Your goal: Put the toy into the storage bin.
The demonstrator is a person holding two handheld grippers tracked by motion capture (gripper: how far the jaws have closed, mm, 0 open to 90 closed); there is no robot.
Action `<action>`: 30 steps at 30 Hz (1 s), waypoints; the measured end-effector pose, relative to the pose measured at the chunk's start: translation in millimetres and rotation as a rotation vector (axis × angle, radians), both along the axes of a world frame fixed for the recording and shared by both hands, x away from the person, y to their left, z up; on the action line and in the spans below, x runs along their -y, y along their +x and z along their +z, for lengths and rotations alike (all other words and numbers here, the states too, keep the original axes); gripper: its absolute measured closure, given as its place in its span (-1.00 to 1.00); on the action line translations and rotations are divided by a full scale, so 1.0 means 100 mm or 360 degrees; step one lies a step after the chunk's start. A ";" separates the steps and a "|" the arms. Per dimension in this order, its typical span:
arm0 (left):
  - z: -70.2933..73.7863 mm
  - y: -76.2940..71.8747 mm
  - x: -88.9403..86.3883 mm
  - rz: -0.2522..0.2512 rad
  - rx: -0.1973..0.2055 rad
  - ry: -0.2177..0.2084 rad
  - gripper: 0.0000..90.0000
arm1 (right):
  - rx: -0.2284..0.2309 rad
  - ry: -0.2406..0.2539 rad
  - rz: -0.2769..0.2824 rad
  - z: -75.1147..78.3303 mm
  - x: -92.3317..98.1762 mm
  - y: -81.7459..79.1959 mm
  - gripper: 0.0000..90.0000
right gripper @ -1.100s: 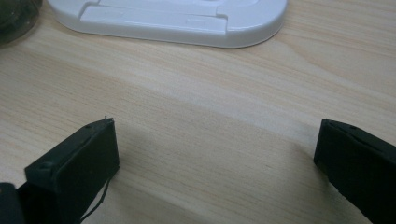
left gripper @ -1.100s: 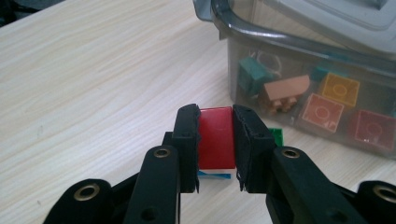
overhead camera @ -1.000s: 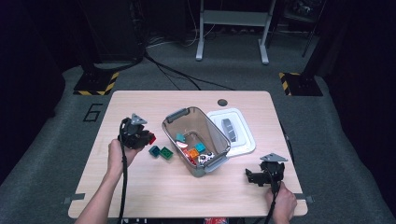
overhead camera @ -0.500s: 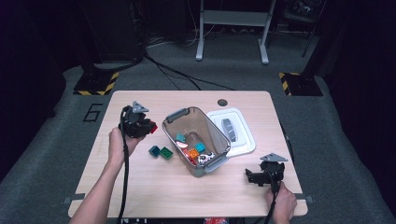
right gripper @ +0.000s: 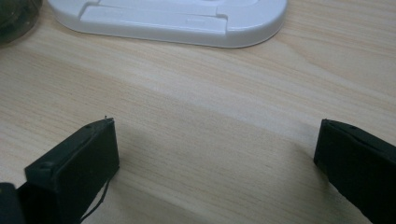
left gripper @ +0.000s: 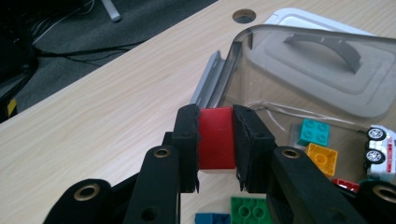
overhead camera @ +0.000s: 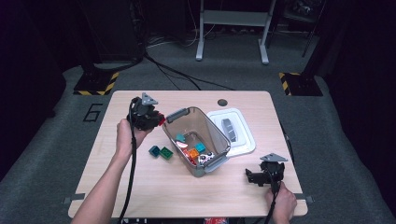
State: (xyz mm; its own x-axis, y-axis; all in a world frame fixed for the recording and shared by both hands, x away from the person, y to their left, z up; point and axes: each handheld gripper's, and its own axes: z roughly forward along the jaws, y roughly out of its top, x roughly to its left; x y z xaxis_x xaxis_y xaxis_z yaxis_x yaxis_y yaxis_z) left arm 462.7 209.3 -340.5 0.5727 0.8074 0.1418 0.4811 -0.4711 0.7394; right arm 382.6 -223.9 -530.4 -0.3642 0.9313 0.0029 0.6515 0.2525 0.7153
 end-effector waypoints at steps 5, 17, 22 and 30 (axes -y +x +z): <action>-0.04 0.06 0.15 -0.0031 -0.0012 0.0007 0.61 | 0.0003 -0.0003 0.0003 0.00 0.00 0.00 -1.00; -0.32 0.17 0.37 -0.0062 -0.0094 0.0062 0.61 | 0.0003 -0.0003 0.0004 0.00 0.00 0.00 -1.00; -0.41 0.18 0.38 -0.0047 -0.0105 0.0123 0.60 | 0.0003 -0.0002 0.0003 0.00 0.00 0.00 -1.00; -0.46 0.19 0.33 -0.0016 -0.0138 0.0116 0.41 | 0.0004 -0.0003 0.0004 0.00 0.00 0.00 -1.00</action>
State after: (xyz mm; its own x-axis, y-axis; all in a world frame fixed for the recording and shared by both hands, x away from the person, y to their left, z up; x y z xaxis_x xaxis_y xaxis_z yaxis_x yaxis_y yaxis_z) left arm 481.6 176.6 -387.0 0.5934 0.7909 0.1495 0.5367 -0.5272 0.6588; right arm 382.9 -224.1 -530.5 -0.3665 0.9304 0.0004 0.6492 0.2554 0.7164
